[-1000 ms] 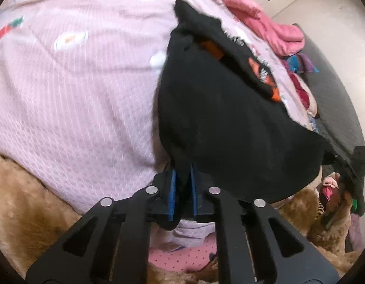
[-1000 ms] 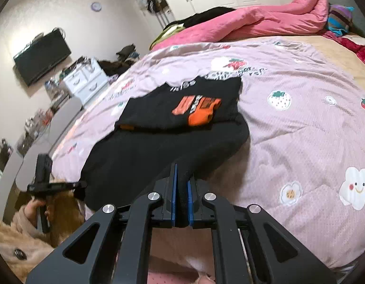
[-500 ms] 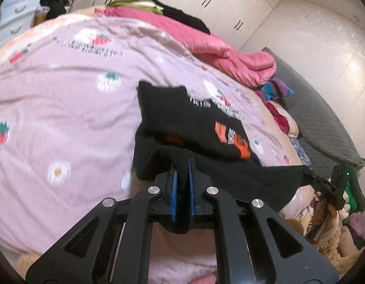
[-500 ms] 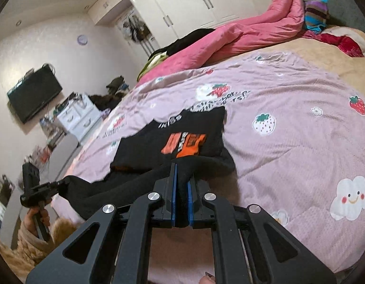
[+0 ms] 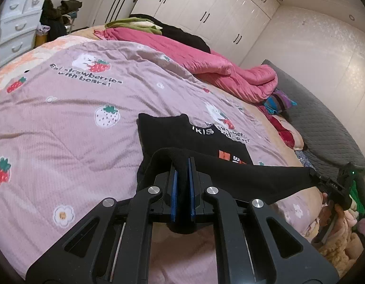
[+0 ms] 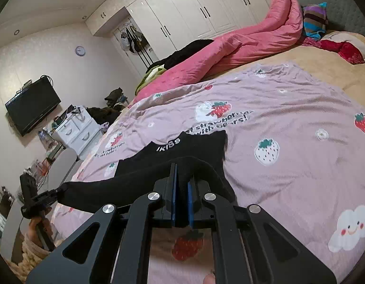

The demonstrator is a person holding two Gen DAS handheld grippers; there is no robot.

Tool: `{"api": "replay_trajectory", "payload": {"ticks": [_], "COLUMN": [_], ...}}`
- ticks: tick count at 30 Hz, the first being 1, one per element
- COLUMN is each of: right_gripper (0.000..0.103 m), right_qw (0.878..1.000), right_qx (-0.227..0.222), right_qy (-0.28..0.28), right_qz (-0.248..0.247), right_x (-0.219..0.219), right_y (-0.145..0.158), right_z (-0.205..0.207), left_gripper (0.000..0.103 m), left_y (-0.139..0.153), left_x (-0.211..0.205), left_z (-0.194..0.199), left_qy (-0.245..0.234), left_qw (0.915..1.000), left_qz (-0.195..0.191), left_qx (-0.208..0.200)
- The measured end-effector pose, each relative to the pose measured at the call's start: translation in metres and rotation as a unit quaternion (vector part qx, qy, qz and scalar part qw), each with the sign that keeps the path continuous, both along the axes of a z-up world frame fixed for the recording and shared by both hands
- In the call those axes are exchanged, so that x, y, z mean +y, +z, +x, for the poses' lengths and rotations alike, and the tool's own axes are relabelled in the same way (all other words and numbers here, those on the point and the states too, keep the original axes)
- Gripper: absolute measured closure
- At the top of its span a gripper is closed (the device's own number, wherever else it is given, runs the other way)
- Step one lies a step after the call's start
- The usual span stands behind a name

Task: Fold small clothes
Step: 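Lift the hem with both tools and fold it toward the collar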

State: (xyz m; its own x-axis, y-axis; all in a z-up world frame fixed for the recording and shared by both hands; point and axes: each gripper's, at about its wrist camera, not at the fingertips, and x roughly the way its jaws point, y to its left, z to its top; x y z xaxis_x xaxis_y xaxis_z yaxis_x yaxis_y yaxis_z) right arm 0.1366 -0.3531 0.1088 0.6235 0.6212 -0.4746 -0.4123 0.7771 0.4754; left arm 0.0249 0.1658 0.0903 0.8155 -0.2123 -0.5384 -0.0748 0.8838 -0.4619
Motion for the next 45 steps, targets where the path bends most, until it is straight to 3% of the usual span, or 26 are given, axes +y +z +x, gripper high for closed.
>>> {"api": "replay_trajectory", "payload": {"ticks": [14,45], "right_gripper": [0.097,0.096], "right_qw": [1.0,0.996], "right_qx": [0.006,0.027], "right_qy": [-0.016,-0.024], "right_qz": [-0.024,-0.077], "right_x": [0.019,0.061], "right_y": [-0.003,-0.035], "right_z": [0.052,0.129], "left_gripper": [0.101,0.101], "left_y": [0.004,-0.034], "left_x": [-0.001,0.022], "left_z": [0.041,0.123], "left_qy": [0.005,0.02], "left_qw": [0.9992,0.9975], "left_qz": [0.04,0.043], "left_qx": [0.001,0.052]}}
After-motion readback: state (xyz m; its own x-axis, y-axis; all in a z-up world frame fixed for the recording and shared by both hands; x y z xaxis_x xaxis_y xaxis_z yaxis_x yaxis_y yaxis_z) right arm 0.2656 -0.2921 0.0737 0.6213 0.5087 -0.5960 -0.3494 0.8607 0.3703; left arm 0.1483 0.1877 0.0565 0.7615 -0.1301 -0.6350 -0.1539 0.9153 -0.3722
